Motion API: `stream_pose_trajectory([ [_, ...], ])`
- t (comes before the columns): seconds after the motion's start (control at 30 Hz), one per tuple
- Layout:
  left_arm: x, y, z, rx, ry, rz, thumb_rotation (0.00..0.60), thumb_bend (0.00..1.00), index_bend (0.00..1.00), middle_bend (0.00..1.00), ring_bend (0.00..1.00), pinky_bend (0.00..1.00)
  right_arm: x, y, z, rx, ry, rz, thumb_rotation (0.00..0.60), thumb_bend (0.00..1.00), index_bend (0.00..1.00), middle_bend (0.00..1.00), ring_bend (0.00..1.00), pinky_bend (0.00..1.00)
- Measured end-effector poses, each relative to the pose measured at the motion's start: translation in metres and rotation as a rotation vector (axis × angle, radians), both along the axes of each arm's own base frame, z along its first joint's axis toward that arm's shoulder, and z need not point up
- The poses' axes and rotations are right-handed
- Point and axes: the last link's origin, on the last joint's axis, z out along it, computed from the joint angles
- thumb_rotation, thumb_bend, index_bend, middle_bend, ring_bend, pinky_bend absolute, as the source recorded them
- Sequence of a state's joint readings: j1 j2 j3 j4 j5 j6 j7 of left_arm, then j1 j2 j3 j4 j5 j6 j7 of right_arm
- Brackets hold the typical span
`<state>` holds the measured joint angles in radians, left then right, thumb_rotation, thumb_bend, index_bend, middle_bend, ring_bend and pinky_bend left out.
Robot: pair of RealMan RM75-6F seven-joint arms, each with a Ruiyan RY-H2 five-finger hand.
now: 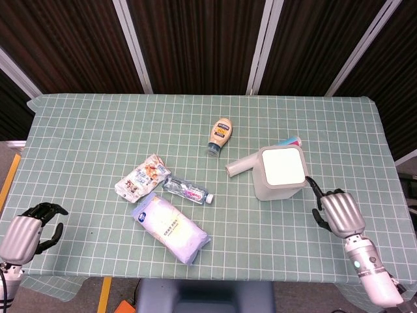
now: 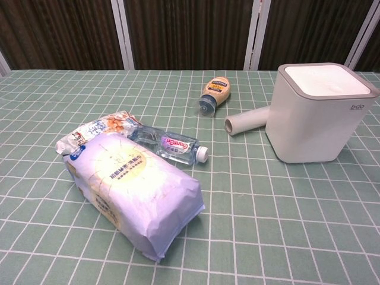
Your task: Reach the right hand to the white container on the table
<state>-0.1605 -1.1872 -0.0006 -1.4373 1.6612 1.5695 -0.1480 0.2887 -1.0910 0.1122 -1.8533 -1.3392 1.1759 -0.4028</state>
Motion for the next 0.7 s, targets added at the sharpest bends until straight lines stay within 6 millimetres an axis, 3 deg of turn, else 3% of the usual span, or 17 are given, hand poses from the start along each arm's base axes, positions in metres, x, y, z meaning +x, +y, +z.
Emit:
stream_pose_trajectory([
  [0.27, -0.001, 0.0, 0.002, 0.005, -0.01, 0.0, 0.6, 0.51, 0.42, 0.4, 0.32, 0.49, 0.019, -0.016, -0.016, 0.063, 0.02, 0.001, 0.6, 0.54, 0.0, 0.69, 0.68, 0.58],
  [0.7, -0.001, 0.0, 0.004, 0.01, -0.016, -0.002, 0.6, 0.51, 0.42, 0.4, 0.32, 0.49, 0.018, -0.018, -0.027, 0.105, 0.035, -0.022, 0.6, 0.54, 0.0, 0.69, 0.68, 0.58],
])
